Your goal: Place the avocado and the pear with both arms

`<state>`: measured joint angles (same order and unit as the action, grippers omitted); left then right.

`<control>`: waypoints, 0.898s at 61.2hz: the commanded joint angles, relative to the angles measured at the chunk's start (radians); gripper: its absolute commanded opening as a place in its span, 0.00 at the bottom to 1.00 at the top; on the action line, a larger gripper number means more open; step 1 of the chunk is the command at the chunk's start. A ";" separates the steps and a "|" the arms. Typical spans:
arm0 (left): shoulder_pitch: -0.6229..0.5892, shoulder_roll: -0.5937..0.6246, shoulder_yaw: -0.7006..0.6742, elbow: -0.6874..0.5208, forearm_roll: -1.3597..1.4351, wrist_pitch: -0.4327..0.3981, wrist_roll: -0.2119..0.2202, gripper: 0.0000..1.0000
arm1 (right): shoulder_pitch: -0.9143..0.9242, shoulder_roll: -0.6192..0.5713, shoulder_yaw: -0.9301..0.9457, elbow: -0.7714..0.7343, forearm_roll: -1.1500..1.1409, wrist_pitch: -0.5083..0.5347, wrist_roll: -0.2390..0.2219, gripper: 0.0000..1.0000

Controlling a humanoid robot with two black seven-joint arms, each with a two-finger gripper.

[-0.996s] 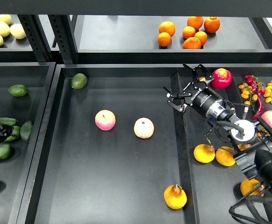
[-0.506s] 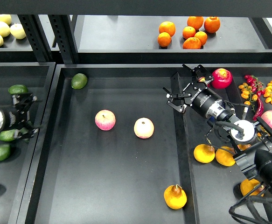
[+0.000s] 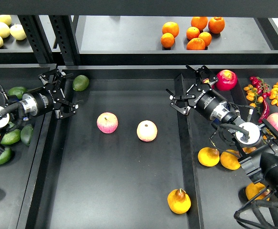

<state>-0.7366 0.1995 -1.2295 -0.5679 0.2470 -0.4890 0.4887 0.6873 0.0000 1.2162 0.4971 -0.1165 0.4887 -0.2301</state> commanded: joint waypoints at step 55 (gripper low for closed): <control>0.137 -0.200 -0.189 -0.044 -0.255 0.000 -0.087 0.99 | 0.009 0.000 -0.020 0.018 -0.065 0.000 -0.115 1.00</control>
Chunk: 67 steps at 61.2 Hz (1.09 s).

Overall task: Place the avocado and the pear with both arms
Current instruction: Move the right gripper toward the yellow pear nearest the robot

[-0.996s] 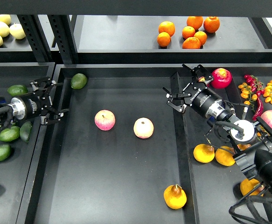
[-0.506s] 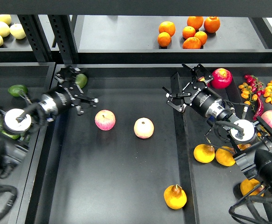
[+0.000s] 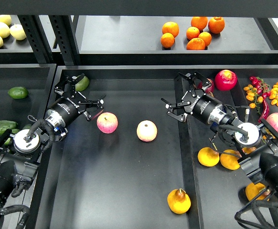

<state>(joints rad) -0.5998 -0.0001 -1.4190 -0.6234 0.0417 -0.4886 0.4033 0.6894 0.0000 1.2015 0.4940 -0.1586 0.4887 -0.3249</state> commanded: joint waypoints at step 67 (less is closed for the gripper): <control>0.012 0.000 0.014 0.013 -0.052 0.000 0.002 0.99 | 0.131 -0.256 -0.508 0.333 -0.012 0.000 -0.164 1.00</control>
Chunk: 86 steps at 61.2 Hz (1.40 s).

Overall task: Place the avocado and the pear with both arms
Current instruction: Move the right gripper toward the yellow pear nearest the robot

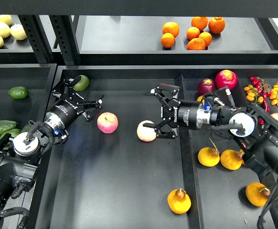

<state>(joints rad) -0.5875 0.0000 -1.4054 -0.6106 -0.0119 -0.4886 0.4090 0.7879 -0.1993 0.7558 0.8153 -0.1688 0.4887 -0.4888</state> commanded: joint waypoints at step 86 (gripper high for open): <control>0.008 0.000 -0.007 0.017 0.003 0.000 -0.006 0.99 | 0.034 -0.218 -0.516 0.117 -0.199 0.000 0.000 1.00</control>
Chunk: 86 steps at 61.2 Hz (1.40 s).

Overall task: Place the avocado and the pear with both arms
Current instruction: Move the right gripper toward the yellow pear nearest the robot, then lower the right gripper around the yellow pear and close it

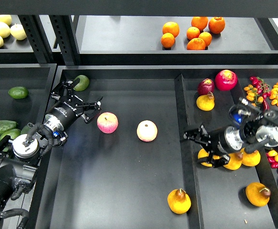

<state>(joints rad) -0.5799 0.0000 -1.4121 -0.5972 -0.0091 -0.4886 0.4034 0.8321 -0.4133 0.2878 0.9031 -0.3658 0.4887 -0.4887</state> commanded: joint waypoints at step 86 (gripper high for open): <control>0.000 0.000 -0.002 0.000 0.000 0.000 0.000 0.99 | -0.103 -0.001 -0.133 0.082 -0.019 0.000 0.000 1.00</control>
<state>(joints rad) -0.5798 -0.0001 -1.4129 -0.5951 -0.0090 -0.4887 0.4033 0.7277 -0.4300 0.1522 0.9992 -0.3849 0.4888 -0.4886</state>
